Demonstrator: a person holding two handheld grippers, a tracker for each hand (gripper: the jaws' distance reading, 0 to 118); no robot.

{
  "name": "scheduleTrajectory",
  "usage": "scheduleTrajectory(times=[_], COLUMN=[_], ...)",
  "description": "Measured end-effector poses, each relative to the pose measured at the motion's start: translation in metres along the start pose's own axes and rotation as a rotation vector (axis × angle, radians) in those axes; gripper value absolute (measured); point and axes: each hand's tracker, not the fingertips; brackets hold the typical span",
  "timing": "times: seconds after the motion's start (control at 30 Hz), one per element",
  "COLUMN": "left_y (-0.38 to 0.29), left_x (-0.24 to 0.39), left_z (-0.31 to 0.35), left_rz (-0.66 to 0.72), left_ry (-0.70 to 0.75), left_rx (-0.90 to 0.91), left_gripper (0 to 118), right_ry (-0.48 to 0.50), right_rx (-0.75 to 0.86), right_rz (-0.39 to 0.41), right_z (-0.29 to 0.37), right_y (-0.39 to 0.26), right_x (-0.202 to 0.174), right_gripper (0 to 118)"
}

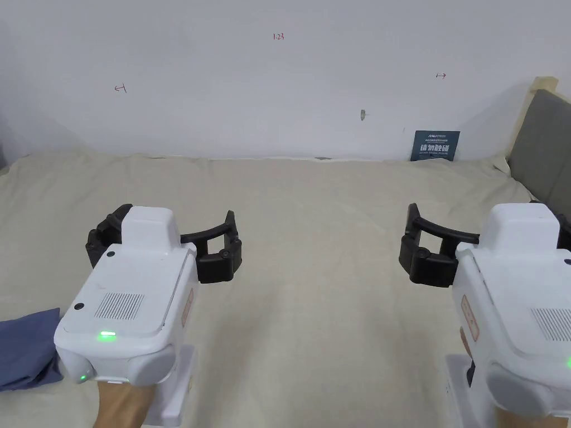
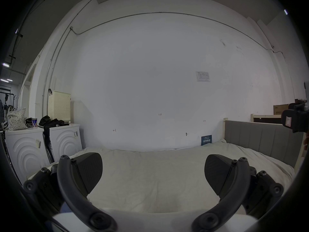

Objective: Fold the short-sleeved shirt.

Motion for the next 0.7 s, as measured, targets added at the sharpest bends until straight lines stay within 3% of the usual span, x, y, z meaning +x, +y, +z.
scheduleTrajectory(times=[0.7], left_y=[0.0007], left_x=[-0.0018], left_z=[0.0015], left_rz=[-0.001], left_ry=[-0.005], left_rx=[-0.003], left_gripper=[118], right_ry=[0.003], right_rx=[0.003], right_rz=[0.002], right_z=[0.0014], right_y=[0.0028], right_x=[-0.0010], right_gripper=[118])
